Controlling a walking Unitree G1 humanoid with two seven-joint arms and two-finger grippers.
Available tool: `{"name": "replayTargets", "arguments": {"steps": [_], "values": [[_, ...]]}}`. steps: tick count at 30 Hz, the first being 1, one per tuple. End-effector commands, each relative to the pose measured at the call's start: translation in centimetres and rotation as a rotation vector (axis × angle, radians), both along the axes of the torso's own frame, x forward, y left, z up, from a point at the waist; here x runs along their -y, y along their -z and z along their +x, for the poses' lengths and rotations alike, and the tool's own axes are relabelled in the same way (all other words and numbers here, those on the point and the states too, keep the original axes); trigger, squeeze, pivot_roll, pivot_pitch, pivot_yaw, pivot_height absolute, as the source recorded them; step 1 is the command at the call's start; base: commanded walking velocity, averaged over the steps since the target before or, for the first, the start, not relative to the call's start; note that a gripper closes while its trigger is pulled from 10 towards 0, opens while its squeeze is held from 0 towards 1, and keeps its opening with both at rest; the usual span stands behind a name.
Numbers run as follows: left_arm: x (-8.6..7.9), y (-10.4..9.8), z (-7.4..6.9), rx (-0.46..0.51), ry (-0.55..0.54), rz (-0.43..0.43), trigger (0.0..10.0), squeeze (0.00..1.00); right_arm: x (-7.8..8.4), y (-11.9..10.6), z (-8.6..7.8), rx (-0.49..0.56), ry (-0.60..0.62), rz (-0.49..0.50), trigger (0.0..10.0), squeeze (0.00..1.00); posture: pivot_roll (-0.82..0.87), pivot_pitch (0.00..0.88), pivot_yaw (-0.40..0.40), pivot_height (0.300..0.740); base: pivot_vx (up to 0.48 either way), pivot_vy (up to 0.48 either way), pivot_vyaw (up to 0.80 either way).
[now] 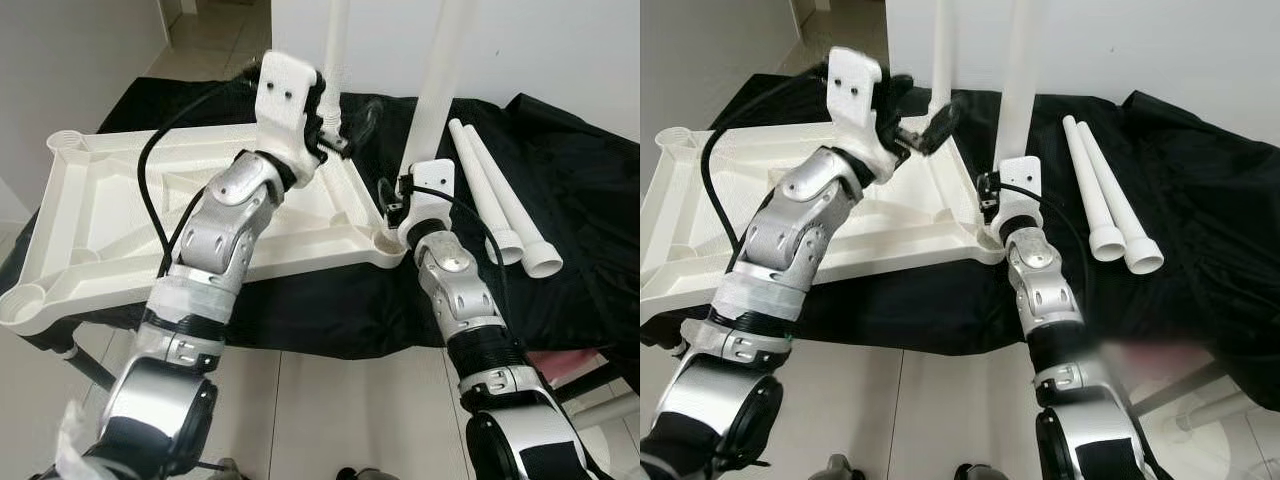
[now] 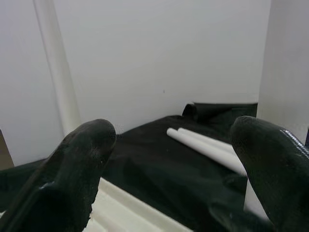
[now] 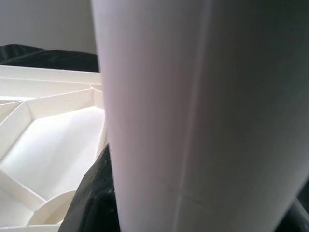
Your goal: Building children table
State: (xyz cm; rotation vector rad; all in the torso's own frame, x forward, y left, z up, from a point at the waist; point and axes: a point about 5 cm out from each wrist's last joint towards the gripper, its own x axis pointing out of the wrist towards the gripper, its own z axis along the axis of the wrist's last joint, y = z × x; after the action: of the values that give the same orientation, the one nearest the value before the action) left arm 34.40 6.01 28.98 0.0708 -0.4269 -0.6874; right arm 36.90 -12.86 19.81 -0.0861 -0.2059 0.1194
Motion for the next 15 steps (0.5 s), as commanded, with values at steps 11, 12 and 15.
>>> {"name": "replayTargets", "arguments": {"steps": [11, 12, 15], "values": [[1.9, 6.1, -3.6, -0.123, 0.394, 0.257, 10.0, 0.00, 0.8, 2.5, -1.1, 0.031, -0.010, 0.037, 10.0, 0.00, 0.00, 0.089, -0.025, 0.740, 0.000, 0.000, 0.00], [2.1, 6.5, -3.9, -0.137, 0.415, 0.265, 10.0, 0.00, 0.8, 2.6, -1.1, 0.038, -0.012, 0.040, 10.0, 0.00, 0.00, 0.090, -0.021, 0.740, 0.000, 0.000, 0.00], [2.6, 7.4, -4.3, -0.159, 0.435, 0.283, 10.0, 0.00, 0.9, 2.8, -1.2, 0.052, -0.015, 0.051, 10.0, 0.00, 0.00, 0.091, -0.019, 0.740, 0.000, 0.000, 0.00]]}}
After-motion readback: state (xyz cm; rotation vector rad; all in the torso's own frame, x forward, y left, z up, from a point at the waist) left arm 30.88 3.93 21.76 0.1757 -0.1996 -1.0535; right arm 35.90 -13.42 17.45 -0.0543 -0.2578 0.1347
